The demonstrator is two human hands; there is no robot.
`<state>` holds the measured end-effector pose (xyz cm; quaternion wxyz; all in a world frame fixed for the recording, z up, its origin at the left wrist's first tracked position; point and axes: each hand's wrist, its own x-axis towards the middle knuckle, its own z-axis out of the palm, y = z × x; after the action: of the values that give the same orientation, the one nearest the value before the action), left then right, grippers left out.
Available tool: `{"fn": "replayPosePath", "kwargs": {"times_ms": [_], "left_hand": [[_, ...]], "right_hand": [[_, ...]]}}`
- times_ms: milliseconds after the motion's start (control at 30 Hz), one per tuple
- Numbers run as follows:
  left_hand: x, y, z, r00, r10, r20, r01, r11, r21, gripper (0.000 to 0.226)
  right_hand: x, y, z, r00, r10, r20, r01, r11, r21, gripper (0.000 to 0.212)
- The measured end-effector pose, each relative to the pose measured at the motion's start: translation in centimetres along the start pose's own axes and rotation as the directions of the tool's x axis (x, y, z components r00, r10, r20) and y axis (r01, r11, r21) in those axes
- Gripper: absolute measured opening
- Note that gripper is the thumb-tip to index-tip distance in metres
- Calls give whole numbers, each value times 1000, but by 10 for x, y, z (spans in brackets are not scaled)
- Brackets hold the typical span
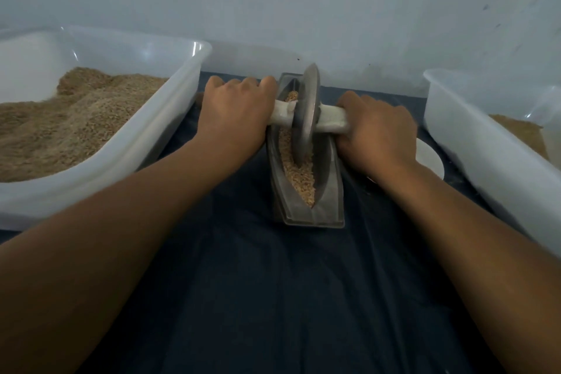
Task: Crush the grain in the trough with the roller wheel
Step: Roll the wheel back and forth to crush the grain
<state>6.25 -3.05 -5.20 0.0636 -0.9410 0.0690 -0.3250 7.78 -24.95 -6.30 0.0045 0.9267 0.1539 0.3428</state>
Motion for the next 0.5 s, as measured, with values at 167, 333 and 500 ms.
{"fn": "replayPosePath", "kwargs": {"times_ms": [167,333,500], "left_hand": [[14,-1,9,1000,-8,8,8,1000,5,19],[24,-2,14,999,-25,21,24,999,34,20],[39,-2,17,1000,-13,25,11,999,48,17]], "right_hand": [[17,4,10,999,8,35,-9,999,33,22],[39,11,15,984,33,176,-38,999,25,19],[56,15,16,929,83,359,-109,993,52,14]]}}
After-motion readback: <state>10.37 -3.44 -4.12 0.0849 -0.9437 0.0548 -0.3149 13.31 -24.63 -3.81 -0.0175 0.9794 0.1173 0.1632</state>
